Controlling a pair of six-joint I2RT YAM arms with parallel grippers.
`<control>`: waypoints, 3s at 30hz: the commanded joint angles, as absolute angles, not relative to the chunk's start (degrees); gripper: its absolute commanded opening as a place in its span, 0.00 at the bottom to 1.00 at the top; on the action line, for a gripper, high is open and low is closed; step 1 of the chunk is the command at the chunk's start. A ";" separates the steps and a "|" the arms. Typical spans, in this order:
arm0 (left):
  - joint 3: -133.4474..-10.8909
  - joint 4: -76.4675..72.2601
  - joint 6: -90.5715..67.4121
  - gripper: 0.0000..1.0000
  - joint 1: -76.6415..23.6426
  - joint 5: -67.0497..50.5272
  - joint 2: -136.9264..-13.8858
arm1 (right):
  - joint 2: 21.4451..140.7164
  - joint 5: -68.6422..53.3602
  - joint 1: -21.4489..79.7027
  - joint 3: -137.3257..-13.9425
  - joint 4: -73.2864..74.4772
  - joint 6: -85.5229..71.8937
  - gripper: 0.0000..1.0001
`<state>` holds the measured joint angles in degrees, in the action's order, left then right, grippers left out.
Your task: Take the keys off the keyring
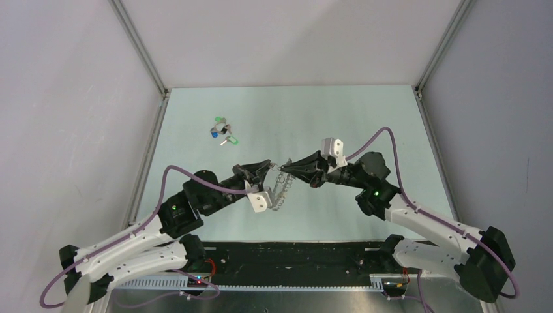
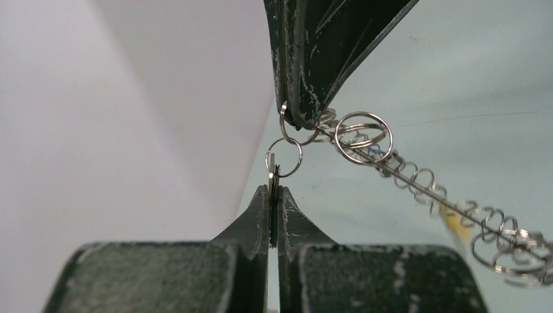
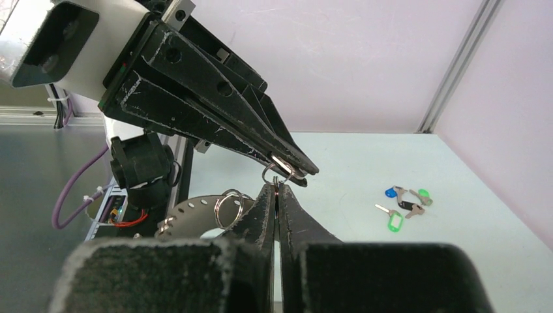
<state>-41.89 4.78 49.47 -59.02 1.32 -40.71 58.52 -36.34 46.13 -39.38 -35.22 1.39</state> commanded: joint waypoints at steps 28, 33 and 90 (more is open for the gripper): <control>-43.33 1.54 49.79 0.00 -59.22 3.78 -41.03 | 55.65 -40.54 46.95 -40.34 -38.40 -7.01 0.00; -43.33 1.28 49.75 0.00 -59.16 3.68 -40.61 | 56.60 -40.59 47.99 -40.34 -35.11 -8.81 0.00; -42.42 0.86 50.28 0.00 -59.06 0.55 -39.97 | 53.40 -29.84 50.50 -40.28 -27.85 6.76 0.39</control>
